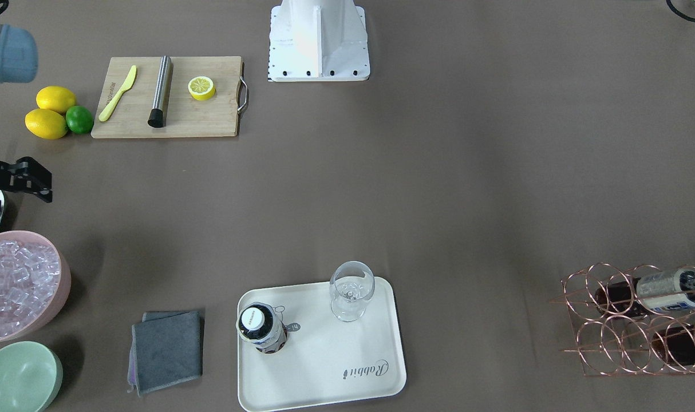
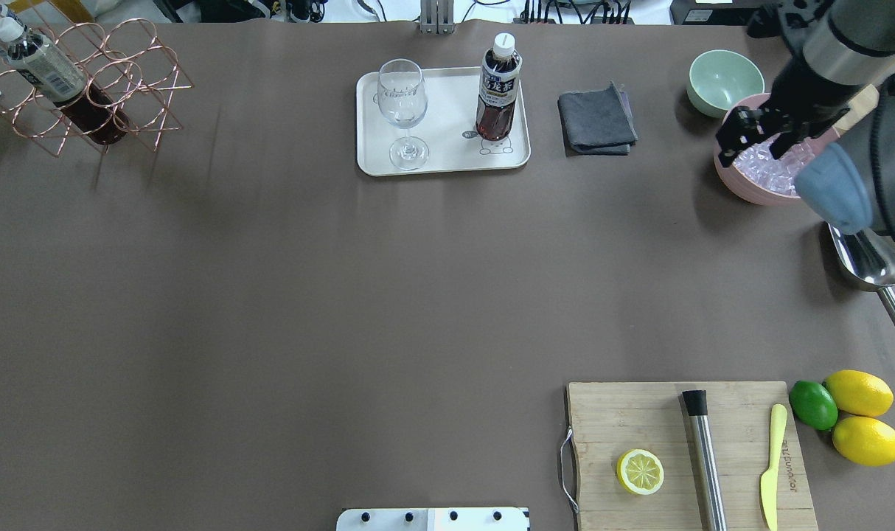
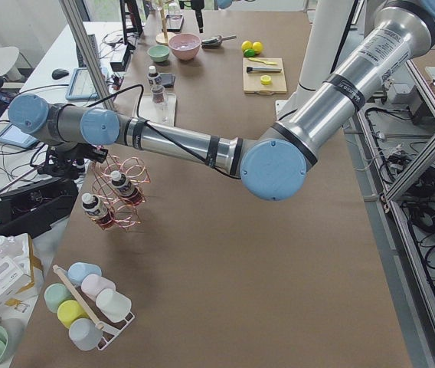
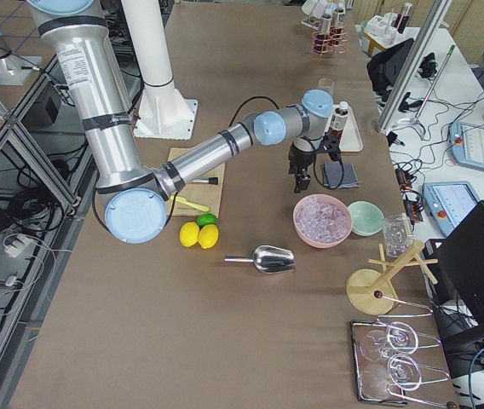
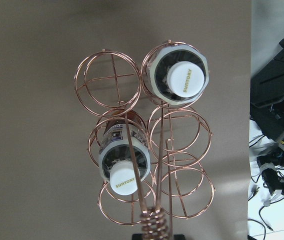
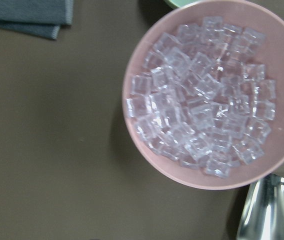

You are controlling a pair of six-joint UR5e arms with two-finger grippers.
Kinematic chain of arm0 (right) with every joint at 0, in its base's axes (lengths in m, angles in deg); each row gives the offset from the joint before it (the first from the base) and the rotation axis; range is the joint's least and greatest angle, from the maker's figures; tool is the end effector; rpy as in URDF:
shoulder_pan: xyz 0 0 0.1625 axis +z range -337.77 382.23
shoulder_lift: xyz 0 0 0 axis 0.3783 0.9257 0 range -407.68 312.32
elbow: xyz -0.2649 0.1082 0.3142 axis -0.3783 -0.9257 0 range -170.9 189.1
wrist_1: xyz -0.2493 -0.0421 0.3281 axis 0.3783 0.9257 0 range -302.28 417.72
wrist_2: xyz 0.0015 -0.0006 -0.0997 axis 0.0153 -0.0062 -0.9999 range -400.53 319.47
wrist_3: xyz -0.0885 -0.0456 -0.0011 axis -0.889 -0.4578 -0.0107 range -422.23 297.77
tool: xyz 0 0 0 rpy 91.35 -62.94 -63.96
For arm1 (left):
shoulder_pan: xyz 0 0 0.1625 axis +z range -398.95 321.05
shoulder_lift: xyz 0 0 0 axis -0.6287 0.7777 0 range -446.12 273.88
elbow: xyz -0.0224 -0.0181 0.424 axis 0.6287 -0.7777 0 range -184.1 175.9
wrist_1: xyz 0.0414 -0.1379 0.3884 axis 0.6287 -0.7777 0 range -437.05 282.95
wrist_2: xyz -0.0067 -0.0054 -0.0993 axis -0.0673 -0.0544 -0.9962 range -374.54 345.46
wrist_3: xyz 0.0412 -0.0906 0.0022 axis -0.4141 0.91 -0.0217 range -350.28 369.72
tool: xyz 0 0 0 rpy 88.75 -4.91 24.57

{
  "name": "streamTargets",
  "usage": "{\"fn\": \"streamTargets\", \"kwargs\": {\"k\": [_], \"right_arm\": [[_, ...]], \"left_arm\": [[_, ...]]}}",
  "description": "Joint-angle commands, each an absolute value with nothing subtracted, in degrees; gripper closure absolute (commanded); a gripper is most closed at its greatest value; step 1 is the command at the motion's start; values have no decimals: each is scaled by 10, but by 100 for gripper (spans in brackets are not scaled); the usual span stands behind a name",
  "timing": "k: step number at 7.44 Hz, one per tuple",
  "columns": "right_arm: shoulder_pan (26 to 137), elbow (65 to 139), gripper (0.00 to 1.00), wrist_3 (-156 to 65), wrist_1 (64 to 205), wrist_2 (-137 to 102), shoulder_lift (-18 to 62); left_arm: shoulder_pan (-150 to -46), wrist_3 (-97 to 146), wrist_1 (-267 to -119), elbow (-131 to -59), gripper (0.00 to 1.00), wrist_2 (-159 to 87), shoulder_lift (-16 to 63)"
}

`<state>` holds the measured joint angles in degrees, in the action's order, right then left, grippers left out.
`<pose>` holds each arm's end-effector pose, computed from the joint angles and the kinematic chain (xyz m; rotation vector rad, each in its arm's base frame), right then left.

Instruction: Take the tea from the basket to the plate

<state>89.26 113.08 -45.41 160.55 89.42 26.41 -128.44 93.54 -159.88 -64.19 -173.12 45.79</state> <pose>-0.1602 -0.5559 0.4195 0.0331 -0.7490 -0.2062 -0.0337 -0.7702 0.4252 -0.8056 1.0079 -1.2146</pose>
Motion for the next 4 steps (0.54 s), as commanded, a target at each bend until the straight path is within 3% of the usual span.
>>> {"fn": "streamTargets", "kwargs": {"k": [1, 2, 4], "right_arm": [[971, 1112, 8, -613, 1613, 895, 340], [1018, 1075, 1, -656, 1612, 908, 345], [1054, 1059, 0, -693, 1612, 910, 358]], "left_arm": [[-1282, 931, -1667, -609, 100, -1726, 459], [-1282, 931, -1698, -591, 100, -1713, 460], [-1280, 930, -1712, -587, 100, -1699, 464]]}}
